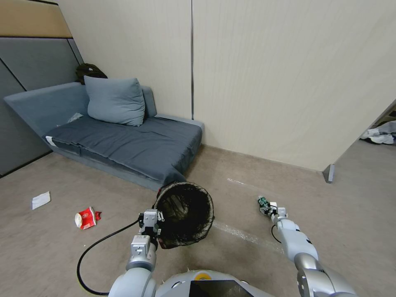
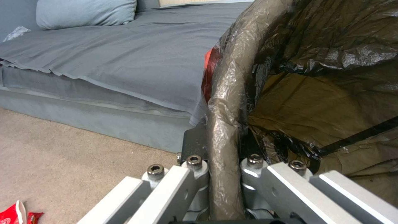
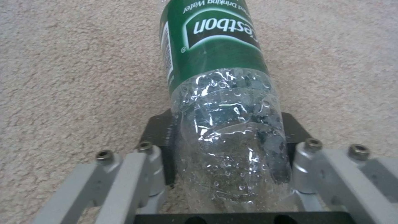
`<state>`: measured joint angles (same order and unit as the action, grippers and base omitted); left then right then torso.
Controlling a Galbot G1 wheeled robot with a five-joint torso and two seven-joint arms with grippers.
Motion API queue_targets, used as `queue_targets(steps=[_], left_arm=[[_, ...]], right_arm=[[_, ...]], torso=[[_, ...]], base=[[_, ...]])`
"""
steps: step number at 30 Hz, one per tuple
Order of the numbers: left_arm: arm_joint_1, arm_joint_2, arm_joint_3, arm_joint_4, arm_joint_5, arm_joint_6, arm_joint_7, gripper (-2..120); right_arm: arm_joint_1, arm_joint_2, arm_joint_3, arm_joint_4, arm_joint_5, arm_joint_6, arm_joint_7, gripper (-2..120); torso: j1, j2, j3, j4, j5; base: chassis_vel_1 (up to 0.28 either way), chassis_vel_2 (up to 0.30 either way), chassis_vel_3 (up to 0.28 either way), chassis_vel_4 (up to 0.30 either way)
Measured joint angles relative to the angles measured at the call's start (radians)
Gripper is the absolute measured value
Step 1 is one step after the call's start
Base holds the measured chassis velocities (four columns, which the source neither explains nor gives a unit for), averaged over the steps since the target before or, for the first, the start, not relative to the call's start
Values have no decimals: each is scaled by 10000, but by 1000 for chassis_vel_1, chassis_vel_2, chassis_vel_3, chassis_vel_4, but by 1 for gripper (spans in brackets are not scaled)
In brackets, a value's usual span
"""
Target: Pick up the trash bin, then pick up the garbage from the floor and place it into the trash bin.
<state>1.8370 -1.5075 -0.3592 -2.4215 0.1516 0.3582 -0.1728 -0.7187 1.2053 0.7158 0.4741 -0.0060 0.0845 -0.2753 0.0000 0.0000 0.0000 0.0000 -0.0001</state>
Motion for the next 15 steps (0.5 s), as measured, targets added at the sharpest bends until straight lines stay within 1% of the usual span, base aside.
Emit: queue_targets(steps=[3, 4, 5, 11, 13, 14, 15], left_arm=[[-1, 0, 4, -2, -1, -4, -1, 2], [-4, 2, 9, -4, -1, -7, -2, 2], [-4, 1, 13, -6, 0, -7, -3, 2], [-6, 2, 19, -17, 0, -10, -3, 2], [-10, 2, 19, -22, -1, -11, -2, 2], [-17, 5, 20, -17, -6, -12, -2, 2], [-17, 5, 20, -17, -6, -12, -2, 2]], right_arm=[[-19, -7, 0, 8, 4, 23, -5, 32], [-41, -11, 0, 32, 10, 38, -8, 28], [-51, -11, 1, 39, 15, 44, -9, 26], [-138, 18, 23, 137, 81, 77, -6, 25], [-343, 77, 21, 443, 247, 175, 78, 25], [-700, 136, 0, 1032, 495, 191, 170, 25], [-700, 136, 0, 1032, 495, 191, 170, 25]], torso=[[0, 0, 0, -1, 1], [0, 0, 0, 0, 1], [0, 0, 0, 0, 0], [0, 0, 0, 0, 1], [0, 0, 0, 2, 2], [0, 0, 0, 1, 2], [0, 0, 0, 1, 2]], base=[[0, 0, 0, 0], [0, 0, 0, 0], [0, 0, 0, 0], [0, 0, 0, 0], [0, 0, 0, 0], [0, 0, 0, 0], [0, 0, 0, 0]])
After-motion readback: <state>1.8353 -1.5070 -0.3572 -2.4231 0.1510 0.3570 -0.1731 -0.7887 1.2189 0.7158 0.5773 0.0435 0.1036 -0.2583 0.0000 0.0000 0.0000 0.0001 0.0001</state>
